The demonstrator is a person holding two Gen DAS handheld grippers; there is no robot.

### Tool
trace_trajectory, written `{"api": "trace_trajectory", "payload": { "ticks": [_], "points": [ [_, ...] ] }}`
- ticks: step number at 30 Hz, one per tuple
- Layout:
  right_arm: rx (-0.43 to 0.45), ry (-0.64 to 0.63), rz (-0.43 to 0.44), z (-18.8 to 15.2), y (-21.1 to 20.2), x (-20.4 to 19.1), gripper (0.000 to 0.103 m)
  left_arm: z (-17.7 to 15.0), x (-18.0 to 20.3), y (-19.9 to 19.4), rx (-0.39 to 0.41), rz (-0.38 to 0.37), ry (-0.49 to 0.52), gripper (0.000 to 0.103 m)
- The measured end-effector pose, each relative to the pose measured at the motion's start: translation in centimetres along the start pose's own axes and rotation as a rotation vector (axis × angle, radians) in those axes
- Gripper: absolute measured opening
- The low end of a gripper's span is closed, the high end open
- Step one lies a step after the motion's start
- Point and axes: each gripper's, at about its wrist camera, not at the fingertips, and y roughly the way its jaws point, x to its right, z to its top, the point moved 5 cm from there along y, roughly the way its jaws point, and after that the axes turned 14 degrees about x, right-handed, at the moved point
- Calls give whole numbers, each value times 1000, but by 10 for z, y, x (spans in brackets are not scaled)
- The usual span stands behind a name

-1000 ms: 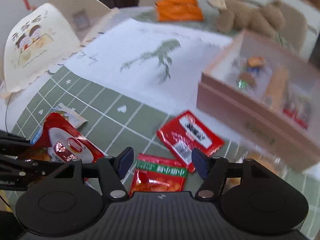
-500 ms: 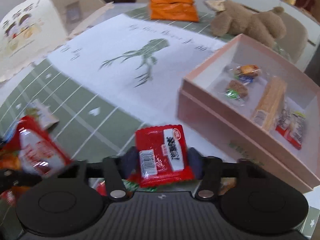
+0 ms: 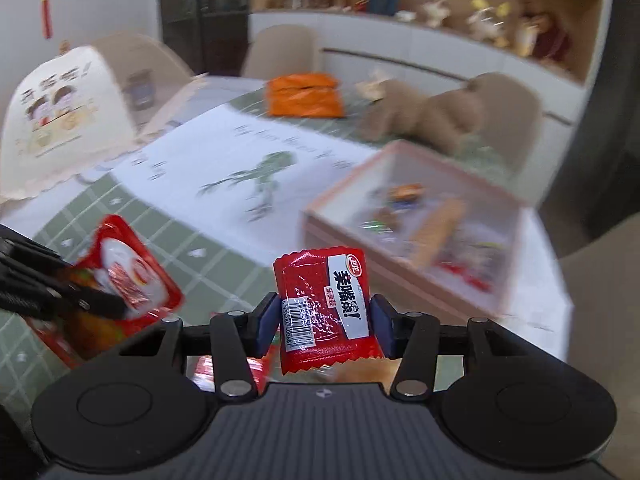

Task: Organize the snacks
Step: 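Drop the red packet into the pink box with the right tool while the left drops the chicken packet in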

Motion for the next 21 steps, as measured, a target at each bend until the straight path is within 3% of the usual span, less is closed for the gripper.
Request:
{"api": "trace_trajectory", "payload": {
  "ticks": [5, 7, 8, 10, 13, 17, 21],
  "points": [
    [173, 45, -115, 48, -42, 41, 49, 92, 52, 24, 109, -177, 30, 28],
    [220, 33, -172, 71, -36, 51, 52, 128, 66, 54, 129, -267, -49, 32],
    [239, 33, -212, 81, -26, 57, 56, 143, 66, 72, 140, -274, -97, 30],
    [226, 55, -219, 91, 2, 70, 73, 160, 58, 106, 118, -196, -108, 30],
    [86, 130, -191, 79, 38, 91, 72, 153, 40, 111, 104, -98, -41, 30],
    [45, 209, -122, 39, 25, 93, 72, 109, -3, 79, 49, 17, 68, 30],
    [-53, 147, -105, -4, 26, 70, 72, 50, -54, 41, -39, 159, 83, 30]
  ]
}}
